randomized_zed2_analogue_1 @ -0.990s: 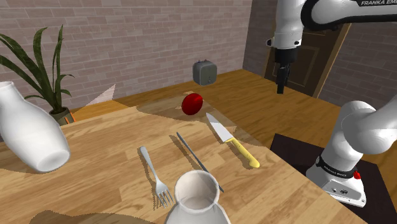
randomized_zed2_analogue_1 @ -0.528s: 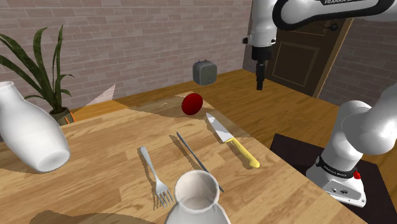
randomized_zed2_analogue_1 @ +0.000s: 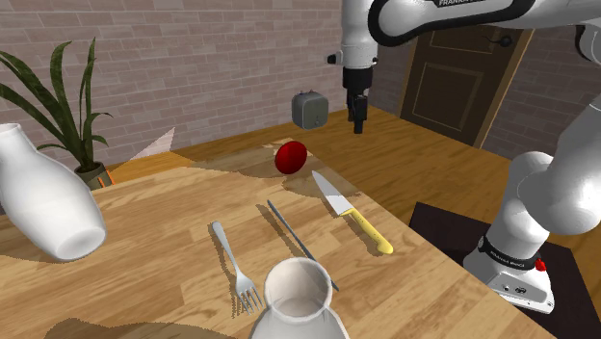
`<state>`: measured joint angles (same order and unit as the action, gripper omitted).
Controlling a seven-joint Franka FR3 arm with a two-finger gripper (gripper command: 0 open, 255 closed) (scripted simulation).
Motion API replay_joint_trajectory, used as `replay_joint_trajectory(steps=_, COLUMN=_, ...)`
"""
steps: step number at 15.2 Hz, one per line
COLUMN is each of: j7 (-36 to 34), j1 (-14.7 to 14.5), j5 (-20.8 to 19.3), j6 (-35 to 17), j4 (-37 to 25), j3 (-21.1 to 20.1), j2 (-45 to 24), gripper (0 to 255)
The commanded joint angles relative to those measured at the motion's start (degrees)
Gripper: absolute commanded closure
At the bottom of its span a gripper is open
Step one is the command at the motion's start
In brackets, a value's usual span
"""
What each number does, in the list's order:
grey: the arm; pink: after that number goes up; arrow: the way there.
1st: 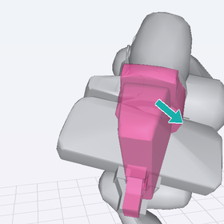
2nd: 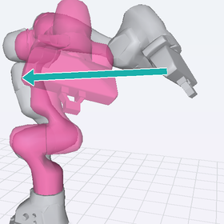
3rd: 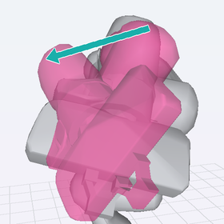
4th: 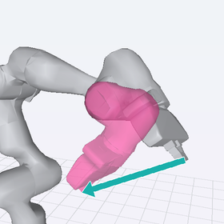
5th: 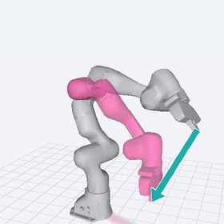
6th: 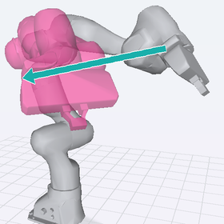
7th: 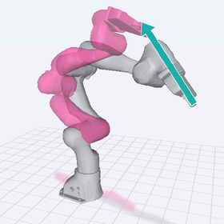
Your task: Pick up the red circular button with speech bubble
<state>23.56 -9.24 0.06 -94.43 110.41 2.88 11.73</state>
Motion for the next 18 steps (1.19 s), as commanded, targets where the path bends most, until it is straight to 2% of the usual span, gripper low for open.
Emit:
replay_joint_trajectory(steps=1, j7=3.3, j1=-1.0, j5=0.3, j6=-0.3, j4=-3.8, j3=-0.4, j2=-3.3, gripper=0)
replay_joint_trajectory(steps=13, j7=20.4, j1=-5.7, j5=1.1, j6=1.9, j4=-30.7, j3=-5.0, j2=-23.4, gripper=0)
replay_joint_trajectory(steps=14, j7=21.0, j1=-5.9, j5=1.1, j6=2.1, j4=-31.9, j3=-5.3, j2=-24.1, gripper=0)
replay_joint_trajectory(steps=18, j7=21.1, j1=-5.8, j5=1.1, j6=-1.3, j4=-27.7, j3=-5.3, j2=-23.4, gripper=0)
